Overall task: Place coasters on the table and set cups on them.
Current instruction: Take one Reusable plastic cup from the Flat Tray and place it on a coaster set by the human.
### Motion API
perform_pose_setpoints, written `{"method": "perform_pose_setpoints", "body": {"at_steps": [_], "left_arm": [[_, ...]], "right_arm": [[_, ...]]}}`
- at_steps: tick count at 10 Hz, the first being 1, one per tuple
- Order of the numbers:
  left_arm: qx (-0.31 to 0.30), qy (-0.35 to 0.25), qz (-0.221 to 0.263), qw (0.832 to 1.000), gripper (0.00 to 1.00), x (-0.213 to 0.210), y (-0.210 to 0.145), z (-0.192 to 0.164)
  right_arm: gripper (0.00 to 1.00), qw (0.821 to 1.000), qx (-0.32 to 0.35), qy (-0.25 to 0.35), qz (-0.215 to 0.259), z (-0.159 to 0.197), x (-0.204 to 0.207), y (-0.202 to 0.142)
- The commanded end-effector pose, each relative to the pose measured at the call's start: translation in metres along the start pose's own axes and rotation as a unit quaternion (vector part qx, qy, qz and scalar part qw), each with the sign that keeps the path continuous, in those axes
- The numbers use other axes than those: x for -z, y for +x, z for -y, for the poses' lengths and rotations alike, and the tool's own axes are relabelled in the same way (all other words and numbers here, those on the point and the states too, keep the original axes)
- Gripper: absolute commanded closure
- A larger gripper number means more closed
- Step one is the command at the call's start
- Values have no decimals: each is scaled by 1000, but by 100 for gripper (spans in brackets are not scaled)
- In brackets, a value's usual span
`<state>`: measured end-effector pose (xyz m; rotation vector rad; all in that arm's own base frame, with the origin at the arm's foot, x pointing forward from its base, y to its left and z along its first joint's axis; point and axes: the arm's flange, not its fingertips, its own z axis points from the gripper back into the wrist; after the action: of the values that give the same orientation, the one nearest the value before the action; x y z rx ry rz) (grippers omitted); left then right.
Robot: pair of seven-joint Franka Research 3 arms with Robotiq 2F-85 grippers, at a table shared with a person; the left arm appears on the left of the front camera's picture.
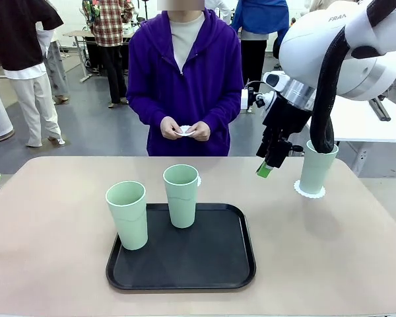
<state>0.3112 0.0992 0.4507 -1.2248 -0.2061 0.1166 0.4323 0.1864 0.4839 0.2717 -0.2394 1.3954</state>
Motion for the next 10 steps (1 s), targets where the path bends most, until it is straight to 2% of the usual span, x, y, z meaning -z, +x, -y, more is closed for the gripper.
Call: {"method": "perform_pose_setpoints", "body": {"at_steps": [1, 2, 3, 4, 6, 7, 9, 10], "left_arm": [[7, -8, 2, 1000, 0, -2, 0, 0], [7, -8, 2, 1000, 0, -2, 0, 0], [7, -8, 2, 1000, 0, -2, 0, 0], [7, -8, 2, 1000, 0, -2, 0, 0], [7, -8, 2, 1000, 0, -2, 0, 0], [7, -8, 2, 1000, 0, -2, 0, 0], [7, -8, 2, 1000, 0, -2, 0, 0], [7, -8, 2, 1000, 0, -2, 0, 0]], "right_arm": [[0, 985, -55, -40, 157, 2, 6, -10], [0, 954, -78, -53, 286, 4, 19, -19], [0, 922, -97, -54, 372, 7, 32, -27], [0, 900, -106, -51, 420, 5, 44, -32], [0, 866, -132, -28, 482, 2, 66, -45], [0, 846, -124, 27, 518, -1, 79, -50], [0, 842, -107, 17, 528, 1, 96, -57], [0, 851, -98, 16, 515, 2, 107, -57]]}}
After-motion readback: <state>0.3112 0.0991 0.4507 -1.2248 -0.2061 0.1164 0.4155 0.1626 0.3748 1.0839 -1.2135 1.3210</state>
